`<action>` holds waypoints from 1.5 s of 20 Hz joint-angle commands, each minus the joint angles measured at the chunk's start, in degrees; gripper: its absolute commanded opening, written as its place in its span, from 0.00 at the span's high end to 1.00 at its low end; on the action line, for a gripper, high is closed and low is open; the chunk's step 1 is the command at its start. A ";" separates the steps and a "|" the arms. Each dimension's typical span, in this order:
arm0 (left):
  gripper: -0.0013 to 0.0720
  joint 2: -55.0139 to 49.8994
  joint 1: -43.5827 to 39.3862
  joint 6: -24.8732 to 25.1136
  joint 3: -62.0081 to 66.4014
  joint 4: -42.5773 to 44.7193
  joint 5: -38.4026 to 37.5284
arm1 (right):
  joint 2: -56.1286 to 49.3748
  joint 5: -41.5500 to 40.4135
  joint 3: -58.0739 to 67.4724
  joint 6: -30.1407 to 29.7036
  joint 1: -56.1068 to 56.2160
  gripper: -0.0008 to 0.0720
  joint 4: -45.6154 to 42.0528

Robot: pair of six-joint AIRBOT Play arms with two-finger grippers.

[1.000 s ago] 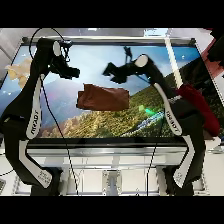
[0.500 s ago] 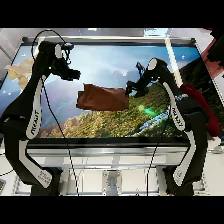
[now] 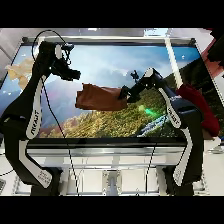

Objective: Fold the shirts.

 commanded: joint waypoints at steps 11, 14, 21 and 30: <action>0.97 -0.02 0.07 0.07 -0.02 -0.59 -0.42 | 3.85 -5.18 2.75 -9.35 -3.39 0.94 7.10; 0.97 -0.02 0.07 0.07 -0.02 -0.59 -0.92 | 12.20 -2.12 3.04 -7.67 -11.87 0.94 -1.97; 0.97 -0.02 0.02 -0.02 -0.02 -1.95 -0.85 | 29.51 14.45 3.04 0.59 -37.68 0.94 -10.29; 0.96 -0.02 0.00 0.00 -0.02 -7.37 -1.86 | 40.59 25.83 2.78 10.78 -52.33 0.94 -21.49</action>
